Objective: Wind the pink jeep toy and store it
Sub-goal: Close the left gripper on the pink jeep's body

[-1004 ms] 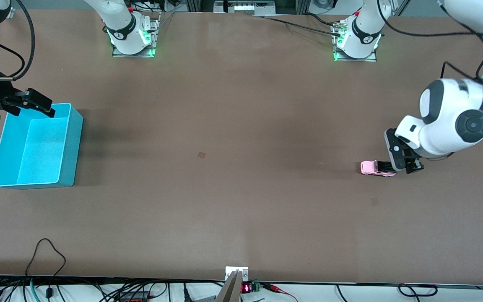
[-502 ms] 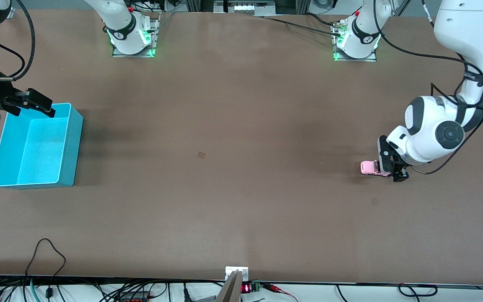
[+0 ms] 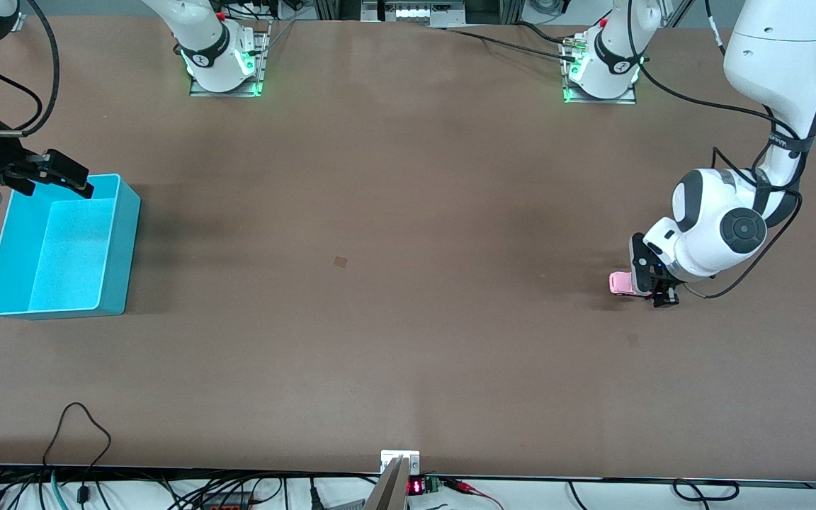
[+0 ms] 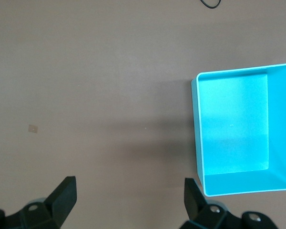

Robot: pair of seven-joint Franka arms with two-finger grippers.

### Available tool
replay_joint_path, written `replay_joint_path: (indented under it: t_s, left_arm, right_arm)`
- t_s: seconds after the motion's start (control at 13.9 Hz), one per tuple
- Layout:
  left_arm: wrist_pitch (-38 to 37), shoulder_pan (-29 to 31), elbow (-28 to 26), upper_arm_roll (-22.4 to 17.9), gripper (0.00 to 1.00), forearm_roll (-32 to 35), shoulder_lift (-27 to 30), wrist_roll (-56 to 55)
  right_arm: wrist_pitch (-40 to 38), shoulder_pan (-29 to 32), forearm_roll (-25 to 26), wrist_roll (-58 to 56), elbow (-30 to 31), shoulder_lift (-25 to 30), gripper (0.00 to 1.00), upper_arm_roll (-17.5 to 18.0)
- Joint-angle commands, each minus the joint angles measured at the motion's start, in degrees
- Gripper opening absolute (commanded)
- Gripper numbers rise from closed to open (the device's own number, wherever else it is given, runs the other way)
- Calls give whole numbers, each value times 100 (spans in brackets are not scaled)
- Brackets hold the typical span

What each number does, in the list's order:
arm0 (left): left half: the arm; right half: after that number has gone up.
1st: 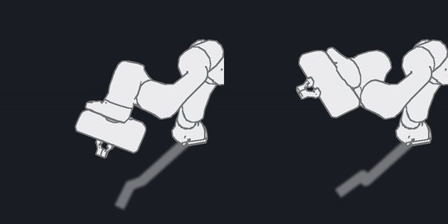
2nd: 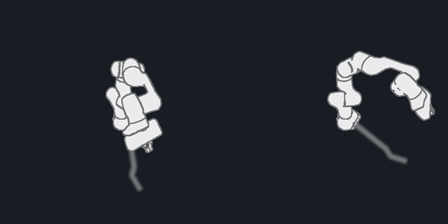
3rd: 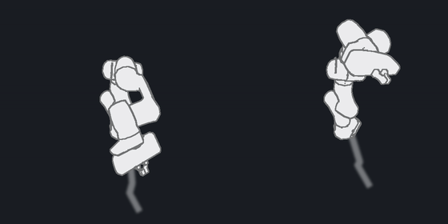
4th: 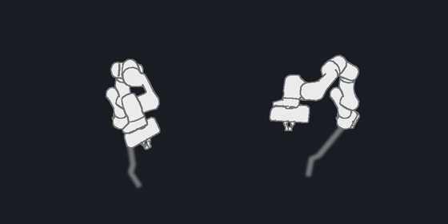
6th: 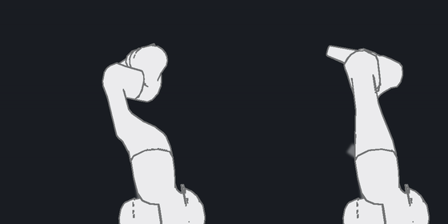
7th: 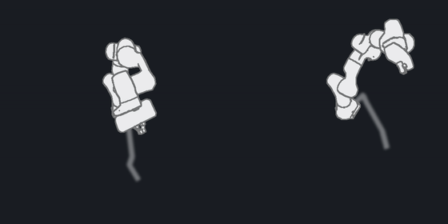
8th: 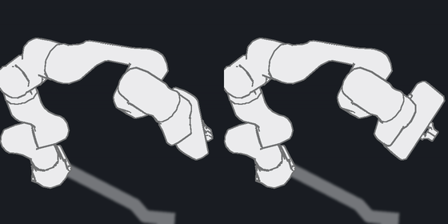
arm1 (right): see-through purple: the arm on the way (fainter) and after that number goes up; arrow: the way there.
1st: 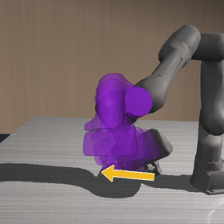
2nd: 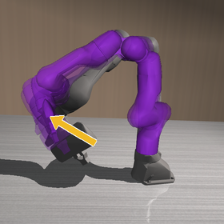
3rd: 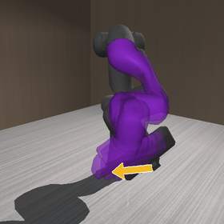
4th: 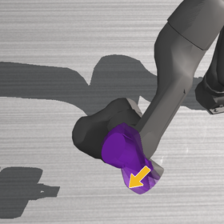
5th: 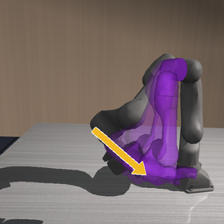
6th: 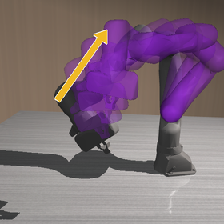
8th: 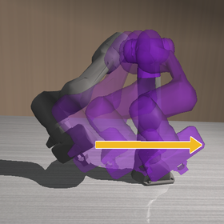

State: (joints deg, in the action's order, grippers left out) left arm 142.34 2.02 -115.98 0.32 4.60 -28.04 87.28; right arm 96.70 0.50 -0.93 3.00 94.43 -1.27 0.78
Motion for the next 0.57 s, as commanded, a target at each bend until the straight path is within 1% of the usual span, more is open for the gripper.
replay_joint_path:
  t_s: [0.0,0.07,0.22,0.5]
  left_arm:
    - [57,35,14,29,30,129,-34,79]
    - [57,35,14,29,26,129,-35,62]
    - [39,26,32,29,24,129,-78,79]
    - [30,35,67,29,24,138,-166,140]
  right_arm:
    - [-81,90,-65,-71,-39,-5,100,80]
    - [-81,90,-65,-71,-39,-5,100,71]
    - [-81,90,-65,-71,-39,4,100,80]
    - [-81,90,-65,-71,-21,-5,100,80]
